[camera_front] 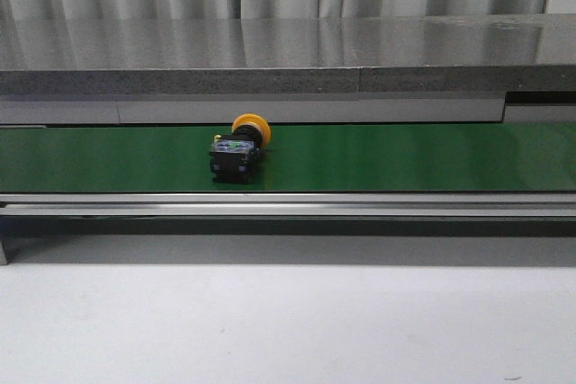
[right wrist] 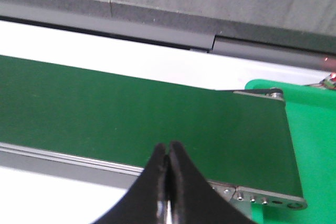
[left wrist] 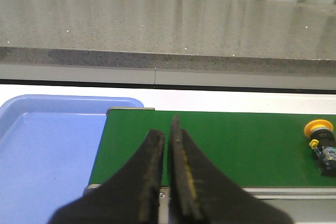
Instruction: Move button from left to right
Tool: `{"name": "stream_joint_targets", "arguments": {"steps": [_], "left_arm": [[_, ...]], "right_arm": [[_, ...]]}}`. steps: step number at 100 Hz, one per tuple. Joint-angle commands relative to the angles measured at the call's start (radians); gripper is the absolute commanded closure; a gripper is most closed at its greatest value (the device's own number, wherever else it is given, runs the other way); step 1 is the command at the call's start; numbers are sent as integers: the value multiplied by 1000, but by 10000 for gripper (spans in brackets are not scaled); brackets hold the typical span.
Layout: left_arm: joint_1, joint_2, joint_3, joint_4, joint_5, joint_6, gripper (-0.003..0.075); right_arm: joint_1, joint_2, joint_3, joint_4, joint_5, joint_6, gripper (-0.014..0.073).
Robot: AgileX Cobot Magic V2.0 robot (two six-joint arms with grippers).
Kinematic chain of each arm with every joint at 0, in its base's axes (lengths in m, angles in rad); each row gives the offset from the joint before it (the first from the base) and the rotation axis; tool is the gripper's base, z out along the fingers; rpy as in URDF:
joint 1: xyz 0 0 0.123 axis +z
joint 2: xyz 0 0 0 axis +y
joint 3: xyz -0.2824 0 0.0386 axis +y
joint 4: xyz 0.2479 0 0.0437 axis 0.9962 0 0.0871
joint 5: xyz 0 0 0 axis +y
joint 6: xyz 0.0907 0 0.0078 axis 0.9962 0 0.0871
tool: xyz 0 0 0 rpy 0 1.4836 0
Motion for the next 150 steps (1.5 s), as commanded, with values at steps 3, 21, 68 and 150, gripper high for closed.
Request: {"name": "stream_joint_targets", "arguments": {"steps": [3,21,68,150], "left_arm": [[-8,4,-28,-7,-88,-6,715],[-8,4,-28,-7,-88,-6,715],[-8,4,-28,-7,-88,-6,715],[-8,4,-28,-7,-88,-6,715]], "right_arm": [[-1,127,-91,24,-34,3,662],[-1,277,-133,40,-50,3,662],[-1,362,-134,54,-7,3,413],[83,591,-309,265,0,3,75]]}}
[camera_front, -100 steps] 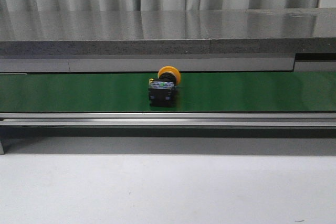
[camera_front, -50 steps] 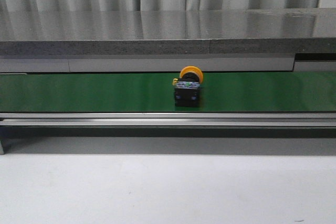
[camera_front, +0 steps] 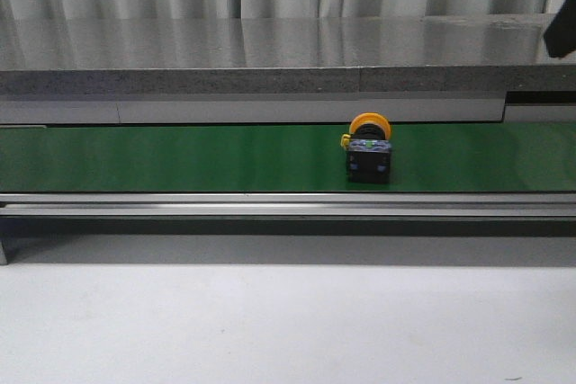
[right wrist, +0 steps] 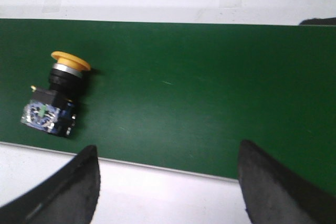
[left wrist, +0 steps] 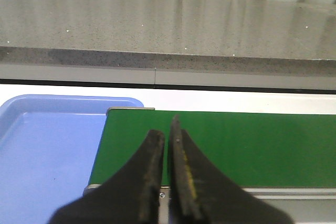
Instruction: Move button from left to right
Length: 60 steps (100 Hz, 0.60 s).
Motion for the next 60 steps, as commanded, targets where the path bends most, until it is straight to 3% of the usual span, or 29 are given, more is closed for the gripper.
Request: {"name": "stream_joint_targets", "arguments": {"steps": [1,27,60], "left_arm": [[-8,4,-28,-7,-88,-6,715],[-8,4,-28,-7,-88,-6,715],[-8,4,-28,-7,-88,-6,715]], "right_arm": [[32,41,-76,18,-42,3,75],[116,223,-182,18,-34,3,75],[130,344,-247,21,-18,3,75]]}}
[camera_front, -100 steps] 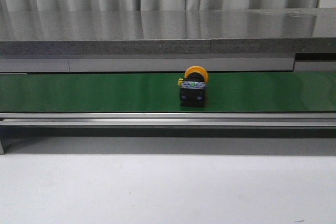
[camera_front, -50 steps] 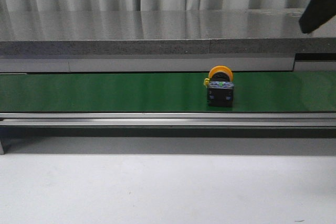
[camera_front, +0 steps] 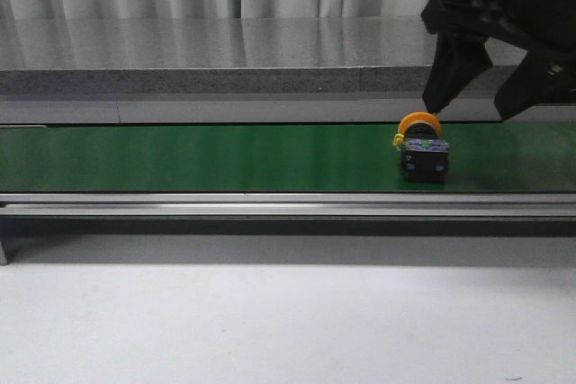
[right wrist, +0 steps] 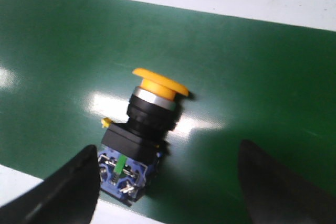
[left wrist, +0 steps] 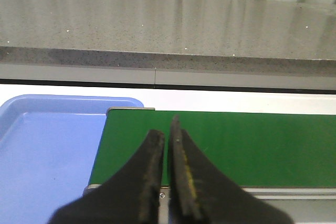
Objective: Move button from left to right
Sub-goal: 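Lower the right gripper onto the button and close on its base, then lift the button off the belt and carry it over the green tray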
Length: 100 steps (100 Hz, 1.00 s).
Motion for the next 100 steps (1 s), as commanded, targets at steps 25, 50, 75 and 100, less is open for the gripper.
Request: {"name": "stream_joint_targets", "arguments": {"steps": [25,50,75,100], "left_arm": [[-8,4,-28,-7,-88,-6,715],[-8,4,-28,-7,-88,-6,715],[-8,4,-28,-7,-88,-6,715],[-8,4,-28,-7,-88,-6,715]], "right_arm": [[1,1,-37,14,-20,2,75],[1,50,-37,13,-8,1,75],[0,76,-37,13,1,1,253],[0,75,-37,13,10,1,361]]}}
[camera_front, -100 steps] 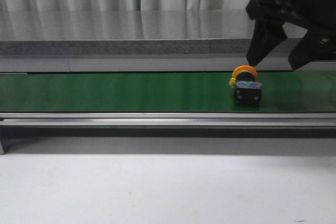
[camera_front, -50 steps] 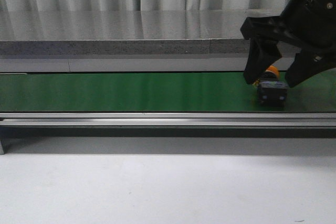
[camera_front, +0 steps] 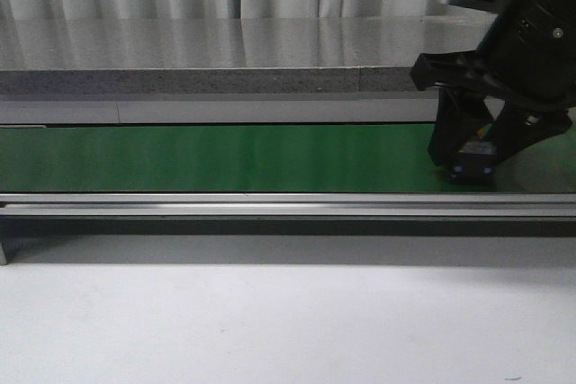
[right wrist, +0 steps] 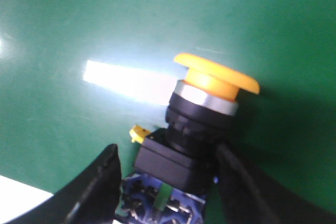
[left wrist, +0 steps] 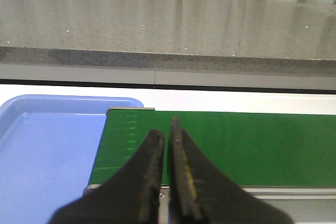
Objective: Move button from left to right
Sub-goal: 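Lift the button off the belt and carry it over the green tray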
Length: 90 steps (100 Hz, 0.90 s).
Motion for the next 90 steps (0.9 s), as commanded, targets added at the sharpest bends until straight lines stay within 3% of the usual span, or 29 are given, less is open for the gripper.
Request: {"name": "stream_joint_targets", "arguments": {"steps": [1,17,39,62,90], "left_arm": [[-8,4,-28,-7,-88,-6,715],[-8,4,-28,-7,-88,-6,715],[-8,4,-28,-7,-88,-6,715],[-8,4,-28,-7,-88,-6,715],[-8,4,-28,-7,-88,-6,715]], "right_arm": [[-2,-35,-33,10,-19,1,361],[-4,-67,-56,-20,22,1,361],[-63,-94,-233,-165,241,-11,361],[-211,-94,-381,-191,335,-178,361],[-456,-63,-398,-191,299,-297,358]]}}
